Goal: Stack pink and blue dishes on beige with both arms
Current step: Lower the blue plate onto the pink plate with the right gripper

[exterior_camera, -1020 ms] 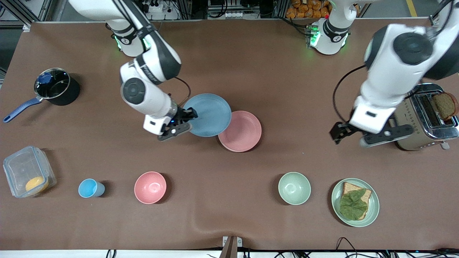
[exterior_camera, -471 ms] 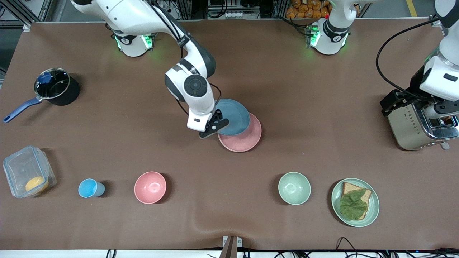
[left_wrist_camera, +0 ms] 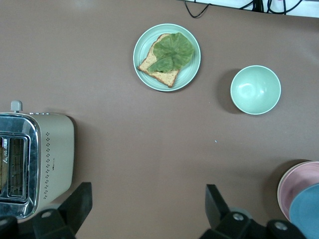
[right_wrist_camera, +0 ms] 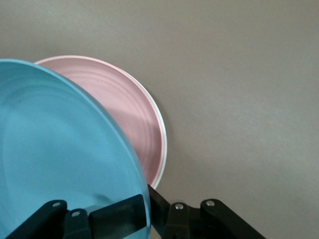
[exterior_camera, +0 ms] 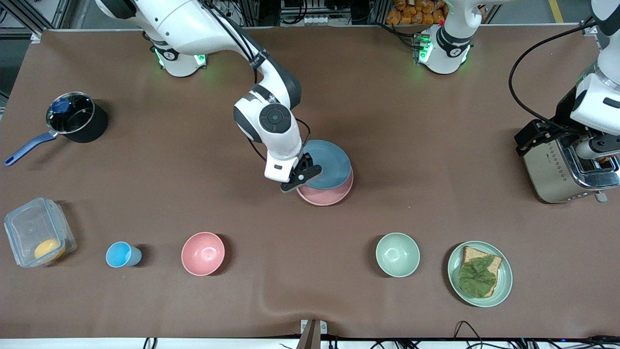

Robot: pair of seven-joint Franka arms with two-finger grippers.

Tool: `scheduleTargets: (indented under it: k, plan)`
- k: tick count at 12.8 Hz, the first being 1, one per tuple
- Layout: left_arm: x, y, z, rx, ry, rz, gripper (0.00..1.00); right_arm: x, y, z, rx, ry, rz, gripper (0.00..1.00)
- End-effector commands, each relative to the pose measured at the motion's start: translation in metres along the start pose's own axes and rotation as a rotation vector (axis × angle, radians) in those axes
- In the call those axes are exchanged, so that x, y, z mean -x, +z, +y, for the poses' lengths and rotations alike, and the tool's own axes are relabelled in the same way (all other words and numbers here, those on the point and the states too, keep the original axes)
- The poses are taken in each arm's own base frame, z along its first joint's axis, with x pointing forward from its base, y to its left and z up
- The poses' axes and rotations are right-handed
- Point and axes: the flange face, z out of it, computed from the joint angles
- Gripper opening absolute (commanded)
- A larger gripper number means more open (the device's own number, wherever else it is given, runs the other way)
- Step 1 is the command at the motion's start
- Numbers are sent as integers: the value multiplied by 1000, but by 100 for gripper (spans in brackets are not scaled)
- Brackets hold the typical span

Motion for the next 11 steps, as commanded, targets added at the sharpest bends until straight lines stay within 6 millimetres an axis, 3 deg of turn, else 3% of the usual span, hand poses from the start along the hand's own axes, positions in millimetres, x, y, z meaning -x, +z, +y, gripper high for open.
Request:
scheduleTargets:
  k: [1, 10, 11]
  plan:
    - [5, -8, 0, 16, 12, -11, 100, -9, 5, -6, 17, 1, 31, 0]
    - [6, -8, 4, 16, 26, -12, 100, -15, 20, 1, 37, -18, 74, 2]
    - [6, -8, 4, 16, 27, -12, 100, -15, 18, 1, 38, -20, 78, 48]
